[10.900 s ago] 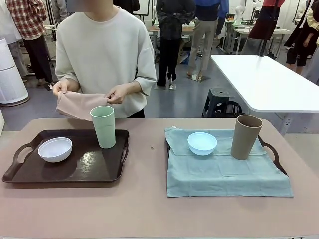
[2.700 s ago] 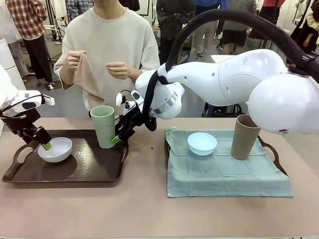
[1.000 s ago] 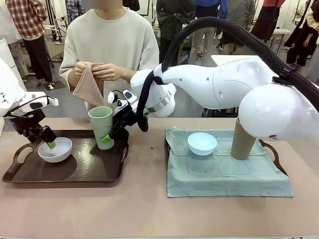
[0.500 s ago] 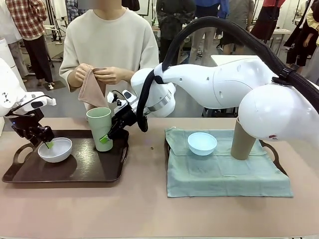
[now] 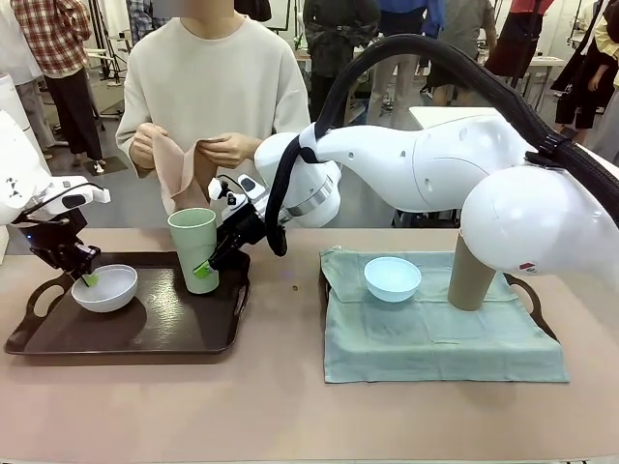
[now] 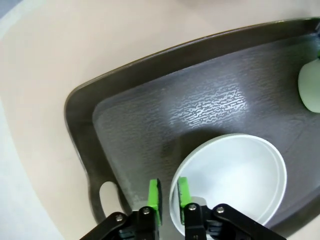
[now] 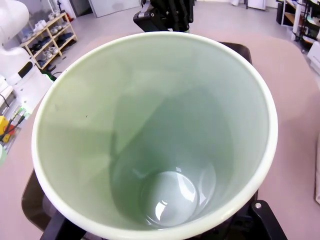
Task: Set up a tray with a mat and arrange the tableware.
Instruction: Pick up the Picnic Bowl and Reusable plastic cup from the Handle tray in front of the human's position and hold them in the air.
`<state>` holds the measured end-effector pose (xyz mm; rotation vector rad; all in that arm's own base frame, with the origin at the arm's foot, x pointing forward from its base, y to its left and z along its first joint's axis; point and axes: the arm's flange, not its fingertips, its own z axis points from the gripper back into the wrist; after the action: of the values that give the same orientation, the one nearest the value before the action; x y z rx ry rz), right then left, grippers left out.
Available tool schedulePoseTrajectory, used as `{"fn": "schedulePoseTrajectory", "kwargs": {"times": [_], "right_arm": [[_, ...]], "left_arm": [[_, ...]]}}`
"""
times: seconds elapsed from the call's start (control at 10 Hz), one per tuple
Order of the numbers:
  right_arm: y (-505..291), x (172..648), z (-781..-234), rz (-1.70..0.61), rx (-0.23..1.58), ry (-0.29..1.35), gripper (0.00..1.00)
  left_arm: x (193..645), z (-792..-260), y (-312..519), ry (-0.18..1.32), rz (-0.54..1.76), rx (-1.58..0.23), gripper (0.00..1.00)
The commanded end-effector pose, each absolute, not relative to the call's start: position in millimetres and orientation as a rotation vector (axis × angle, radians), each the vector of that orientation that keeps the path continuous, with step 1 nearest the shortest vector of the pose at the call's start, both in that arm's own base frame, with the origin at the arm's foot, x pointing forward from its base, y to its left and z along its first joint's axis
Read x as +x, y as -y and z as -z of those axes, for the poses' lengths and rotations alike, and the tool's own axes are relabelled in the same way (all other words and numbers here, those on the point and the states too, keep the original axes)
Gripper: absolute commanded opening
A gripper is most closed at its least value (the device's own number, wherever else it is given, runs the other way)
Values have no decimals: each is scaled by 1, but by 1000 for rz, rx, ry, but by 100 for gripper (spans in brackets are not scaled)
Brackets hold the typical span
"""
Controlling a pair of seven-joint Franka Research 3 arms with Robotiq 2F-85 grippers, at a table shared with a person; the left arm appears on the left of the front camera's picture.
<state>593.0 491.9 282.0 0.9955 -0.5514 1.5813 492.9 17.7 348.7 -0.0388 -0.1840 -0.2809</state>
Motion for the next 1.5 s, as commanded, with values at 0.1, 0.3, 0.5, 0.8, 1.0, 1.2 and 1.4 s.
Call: {"fn": "schedulePoseTrajectory", "kwargs": {"times": [0.1, 0.3, 0.5, 0.8, 1.0, 1.2, 1.4], "right_arm": [[-498, 601, -279, -1581, 1011, 548, 0], [-498, 601, -279, -1579, 1010, 549, 22], [-497, 602, -279, -1565, 992, 551, 0], [-479, 567, -335, -1547, 983, 501, 70], [-463, 532, -390, -1574, 941, 549, 70], [-453, 502, -435, -1611, 913, 611, 70], [-442, 465, -473, -1641, 893, 662, 70]], "left_arm": [[493, -350, -19, 182, 245, -47, 0], [493, -352, -20, 180, 243, -49, 0], [493, -352, -20, 179, 242, -46, 0], [470, -393, -18, 154, 198, -127, 0], [435, -451, 0, 253, 209, -127, 0], [414, -500, 13, 330, 222, -102, 0], [390, -537, 21, 379, 204, -70, 0]]}}
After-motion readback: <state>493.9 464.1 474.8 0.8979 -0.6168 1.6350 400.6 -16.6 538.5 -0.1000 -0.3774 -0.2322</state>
